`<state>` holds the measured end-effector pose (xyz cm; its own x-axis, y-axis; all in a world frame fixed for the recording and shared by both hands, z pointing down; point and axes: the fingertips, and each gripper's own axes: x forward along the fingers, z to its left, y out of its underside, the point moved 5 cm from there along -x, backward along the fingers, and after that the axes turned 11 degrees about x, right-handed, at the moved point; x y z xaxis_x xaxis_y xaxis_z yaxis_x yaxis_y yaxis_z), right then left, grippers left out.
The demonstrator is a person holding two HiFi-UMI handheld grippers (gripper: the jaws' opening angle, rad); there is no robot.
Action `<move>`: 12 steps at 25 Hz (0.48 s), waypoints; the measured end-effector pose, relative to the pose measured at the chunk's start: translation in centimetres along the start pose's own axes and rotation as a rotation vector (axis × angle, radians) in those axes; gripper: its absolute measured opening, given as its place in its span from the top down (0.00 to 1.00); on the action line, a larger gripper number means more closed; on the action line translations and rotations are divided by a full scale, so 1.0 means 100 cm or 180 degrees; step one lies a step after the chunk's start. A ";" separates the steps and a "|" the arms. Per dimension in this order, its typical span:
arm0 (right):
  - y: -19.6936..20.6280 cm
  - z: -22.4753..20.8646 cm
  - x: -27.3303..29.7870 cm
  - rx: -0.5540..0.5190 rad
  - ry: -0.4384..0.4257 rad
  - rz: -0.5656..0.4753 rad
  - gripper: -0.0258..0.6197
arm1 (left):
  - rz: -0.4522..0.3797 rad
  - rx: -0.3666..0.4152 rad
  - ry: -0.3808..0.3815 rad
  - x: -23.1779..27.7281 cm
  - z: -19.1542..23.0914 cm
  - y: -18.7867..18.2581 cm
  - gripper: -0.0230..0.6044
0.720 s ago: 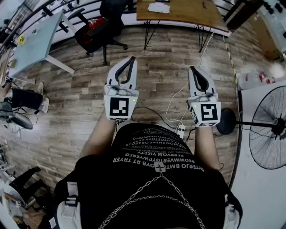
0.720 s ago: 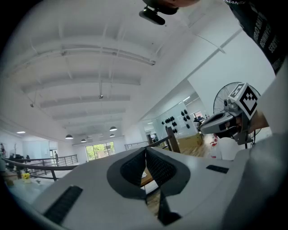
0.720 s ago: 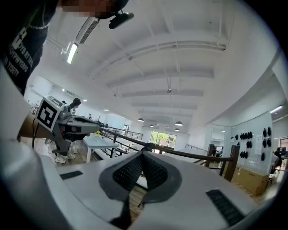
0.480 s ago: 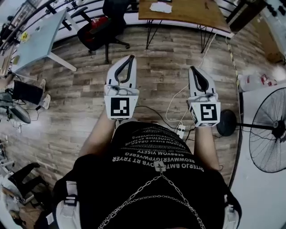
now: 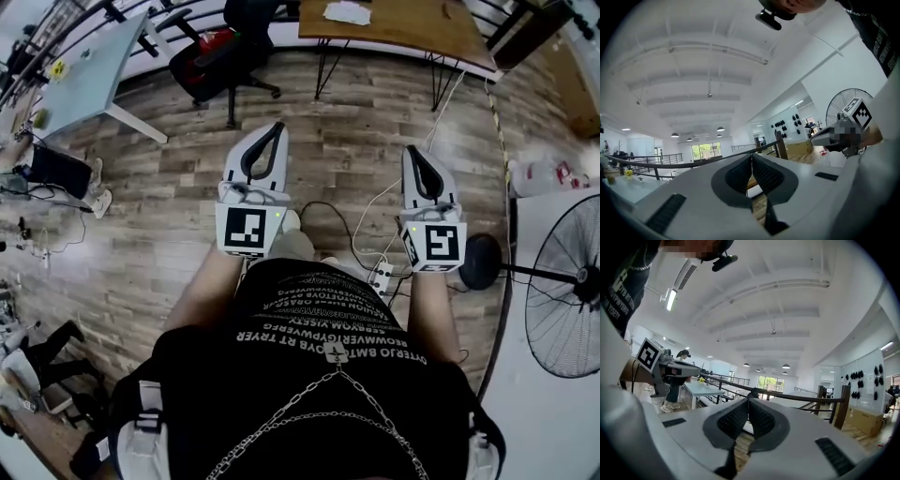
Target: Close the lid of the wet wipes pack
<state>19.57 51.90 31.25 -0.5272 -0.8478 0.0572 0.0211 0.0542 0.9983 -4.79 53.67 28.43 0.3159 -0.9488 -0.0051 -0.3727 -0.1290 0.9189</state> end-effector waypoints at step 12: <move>0.006 0.001 0.065 -0.0041 0.0026 0.0142 0.93 | -0.0027 -0.0033 0.0188 0.051 0.028 0.031 0.92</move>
<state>16.08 46.51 32.27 -0.5185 -0.8490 0.1018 0.0555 0.0854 0.9948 -6.76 47.57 30.15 0.3701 -0.9289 0.0102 -0.3609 -0.1337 0.9230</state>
